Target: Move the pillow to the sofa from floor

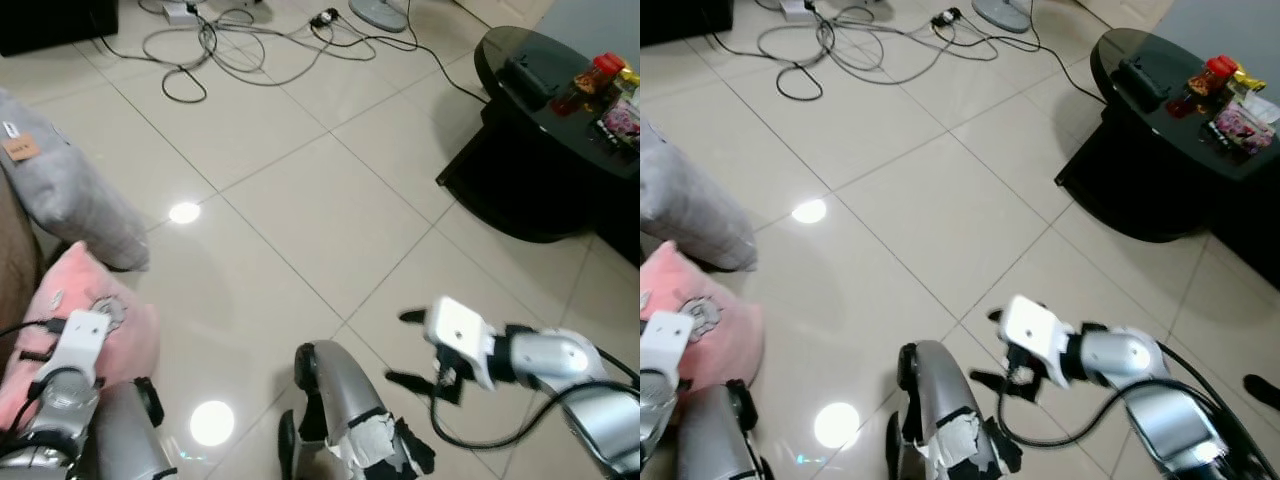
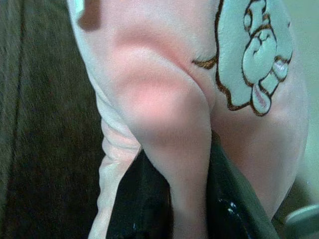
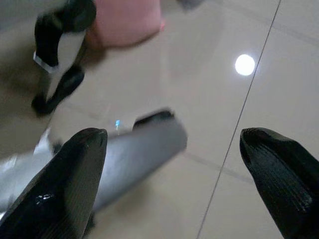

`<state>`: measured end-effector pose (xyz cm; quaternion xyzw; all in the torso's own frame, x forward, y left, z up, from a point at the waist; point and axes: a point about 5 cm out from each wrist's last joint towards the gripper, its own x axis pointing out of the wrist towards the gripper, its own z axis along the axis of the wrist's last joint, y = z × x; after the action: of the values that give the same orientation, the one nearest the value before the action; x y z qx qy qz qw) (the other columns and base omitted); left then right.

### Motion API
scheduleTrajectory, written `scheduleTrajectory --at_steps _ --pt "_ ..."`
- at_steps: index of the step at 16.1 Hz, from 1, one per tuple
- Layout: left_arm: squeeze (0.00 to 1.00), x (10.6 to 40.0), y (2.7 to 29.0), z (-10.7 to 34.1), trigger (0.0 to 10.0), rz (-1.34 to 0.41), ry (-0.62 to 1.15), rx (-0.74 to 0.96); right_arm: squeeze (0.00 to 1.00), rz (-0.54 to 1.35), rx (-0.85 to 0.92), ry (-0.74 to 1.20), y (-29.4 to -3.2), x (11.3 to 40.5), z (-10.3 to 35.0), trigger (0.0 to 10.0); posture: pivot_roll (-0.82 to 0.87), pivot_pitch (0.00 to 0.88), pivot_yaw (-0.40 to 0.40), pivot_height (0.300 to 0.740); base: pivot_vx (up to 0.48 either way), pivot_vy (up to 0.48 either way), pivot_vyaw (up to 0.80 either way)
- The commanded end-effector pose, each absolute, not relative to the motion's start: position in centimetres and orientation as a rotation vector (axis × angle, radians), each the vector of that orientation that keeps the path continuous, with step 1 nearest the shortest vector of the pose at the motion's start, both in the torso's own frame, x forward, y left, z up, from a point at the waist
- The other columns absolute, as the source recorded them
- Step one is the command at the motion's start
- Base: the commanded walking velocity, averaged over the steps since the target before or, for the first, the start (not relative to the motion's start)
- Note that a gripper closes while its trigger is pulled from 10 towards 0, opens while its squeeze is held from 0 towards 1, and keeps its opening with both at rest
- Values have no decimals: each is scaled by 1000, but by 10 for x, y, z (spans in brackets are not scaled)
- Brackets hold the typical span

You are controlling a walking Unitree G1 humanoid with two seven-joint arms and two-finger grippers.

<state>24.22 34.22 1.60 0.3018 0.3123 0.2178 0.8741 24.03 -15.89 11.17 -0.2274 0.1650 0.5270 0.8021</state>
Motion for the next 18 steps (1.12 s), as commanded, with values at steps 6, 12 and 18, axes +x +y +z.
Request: scheduleTrajectory --at_steps 6,12,18 --pt "0 264 303 11 0 333 590 585 0 1051 -364 308 -134 250 86 10000 -33 0 -147 566 0 0 0" --pt "0 294 260 25 0 181 404 498 0 911 -331 209 -125 285 85 10000 79 0 -64 566 0 0 0" --pt "0 316 201 133 0 -67 -182 211 0 605 -69 7 -118 317 123 10000 204 0 -38 566 0 0 0"
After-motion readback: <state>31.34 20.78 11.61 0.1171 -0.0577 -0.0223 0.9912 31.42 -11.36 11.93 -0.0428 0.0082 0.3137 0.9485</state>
